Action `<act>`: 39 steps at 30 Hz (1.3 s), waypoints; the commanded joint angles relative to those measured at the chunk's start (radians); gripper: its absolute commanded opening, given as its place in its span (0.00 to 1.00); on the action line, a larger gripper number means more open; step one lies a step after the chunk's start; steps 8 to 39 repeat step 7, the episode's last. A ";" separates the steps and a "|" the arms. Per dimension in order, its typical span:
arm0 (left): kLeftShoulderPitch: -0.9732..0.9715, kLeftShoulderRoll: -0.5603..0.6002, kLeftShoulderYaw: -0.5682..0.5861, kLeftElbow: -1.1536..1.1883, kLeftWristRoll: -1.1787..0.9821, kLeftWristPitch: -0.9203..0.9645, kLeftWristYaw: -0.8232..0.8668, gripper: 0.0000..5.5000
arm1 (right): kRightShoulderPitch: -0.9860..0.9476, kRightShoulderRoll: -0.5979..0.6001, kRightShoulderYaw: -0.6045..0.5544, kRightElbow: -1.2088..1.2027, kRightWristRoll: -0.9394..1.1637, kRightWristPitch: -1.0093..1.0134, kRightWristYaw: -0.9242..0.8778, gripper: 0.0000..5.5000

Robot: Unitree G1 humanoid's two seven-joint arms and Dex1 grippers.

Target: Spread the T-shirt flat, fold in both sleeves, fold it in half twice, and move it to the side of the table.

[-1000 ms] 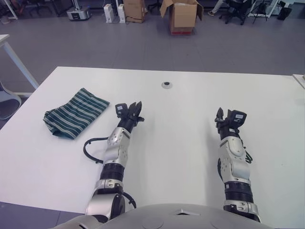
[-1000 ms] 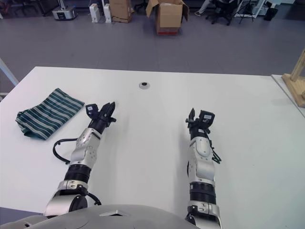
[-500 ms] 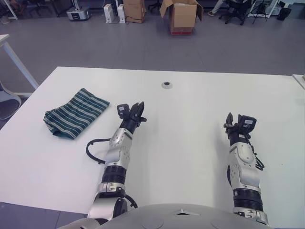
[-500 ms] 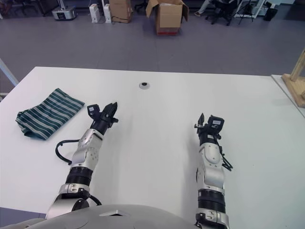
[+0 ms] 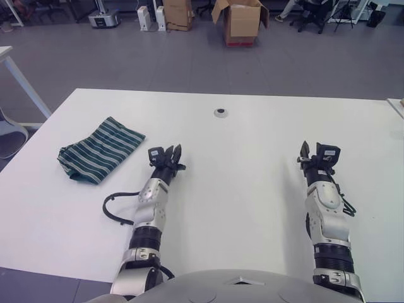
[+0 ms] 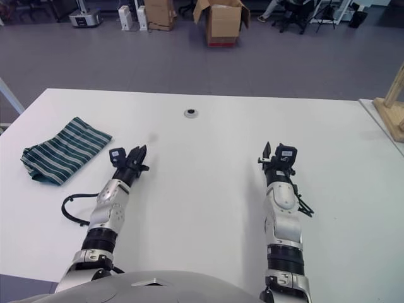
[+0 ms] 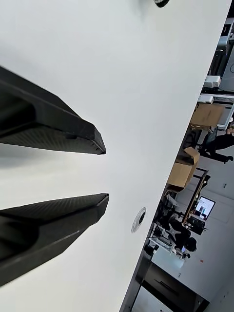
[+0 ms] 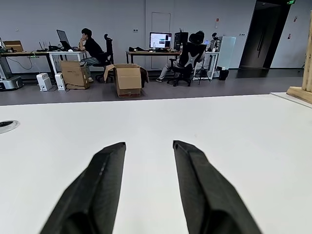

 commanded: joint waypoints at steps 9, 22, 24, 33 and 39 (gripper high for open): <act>-0.103 0.078 0.005 0.023 0.003 0.022 -0.036 0.27 | -0.008 0.089 0.034 0.021 -0.011 -0.047 -0.061 0.33; -0.103 0.078 0.005 0.023 0.003 0.022 -0.036 0.27 | -0.008 0.089 0.034 0.021 -0.011 -0.047 -0.061 0.33; -0.103 0.078 0.005 0.023 0.003 0.022 -0.036 0.27 | -0.008 0.089 0.034 0.021 -0.011 -0.047 -0.061 0.33; -0.103 0.078 0.005 0.023 0.003 0.022 -0.036 0.27 | -0.008 0.089 0.034 0.021 -0.011 -0.047 -0.061 0.33; -0.103 0.078 0.005 0.023 0.003 0.022 -0.036 0.27 | -0.008 0.089 0.034 0.021 -0.011 -0.047 -0.061 0.33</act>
